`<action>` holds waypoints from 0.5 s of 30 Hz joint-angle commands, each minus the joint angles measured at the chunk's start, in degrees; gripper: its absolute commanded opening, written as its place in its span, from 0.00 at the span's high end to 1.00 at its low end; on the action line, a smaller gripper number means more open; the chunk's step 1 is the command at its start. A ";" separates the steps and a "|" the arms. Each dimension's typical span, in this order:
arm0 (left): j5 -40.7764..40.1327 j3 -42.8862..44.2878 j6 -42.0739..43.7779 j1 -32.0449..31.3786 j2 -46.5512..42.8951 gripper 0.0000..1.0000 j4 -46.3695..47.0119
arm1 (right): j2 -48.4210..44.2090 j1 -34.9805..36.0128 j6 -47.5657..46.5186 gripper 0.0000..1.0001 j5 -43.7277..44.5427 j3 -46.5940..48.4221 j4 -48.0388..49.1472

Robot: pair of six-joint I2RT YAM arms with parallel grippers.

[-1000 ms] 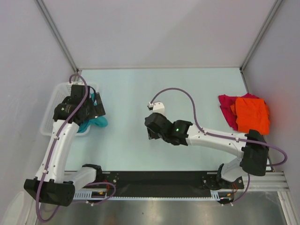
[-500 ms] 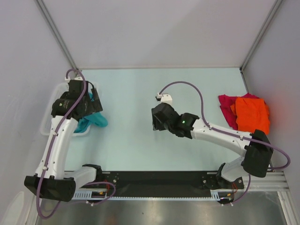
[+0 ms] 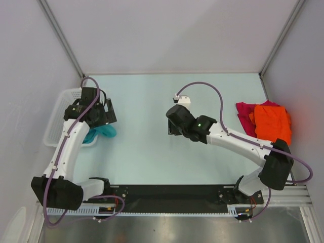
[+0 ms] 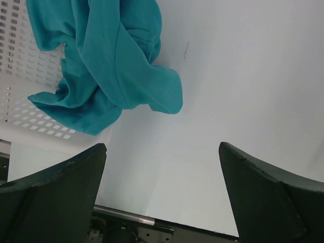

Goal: Fold and stack the t-shirts
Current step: Smooth out wrinkles on the folded tshirt

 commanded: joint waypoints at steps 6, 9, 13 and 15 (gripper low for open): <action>2.98 0.96 1.58 0.51 -3.82 0.01 3.02 | 2.68 1.20 1.41 0.51 4.82 6.21 -2.38; 4.73 -0.36 1.58 0.51 -4.70 0.00 4.42 | 3.38 1.47 1.59 0.51 5.52 6.92 -3.44; 5.35 -1.59 1.75 0.42 -5.75 0.01 5.57 | 2.95 1.99 1.76 0.54 6.66 6.74 -3.27; 5.44 -2.12 1.93 0.51 -5.84 0.00 5.83 | 2.77 1.82 2.03 0.58 6.49 6.91 -3.18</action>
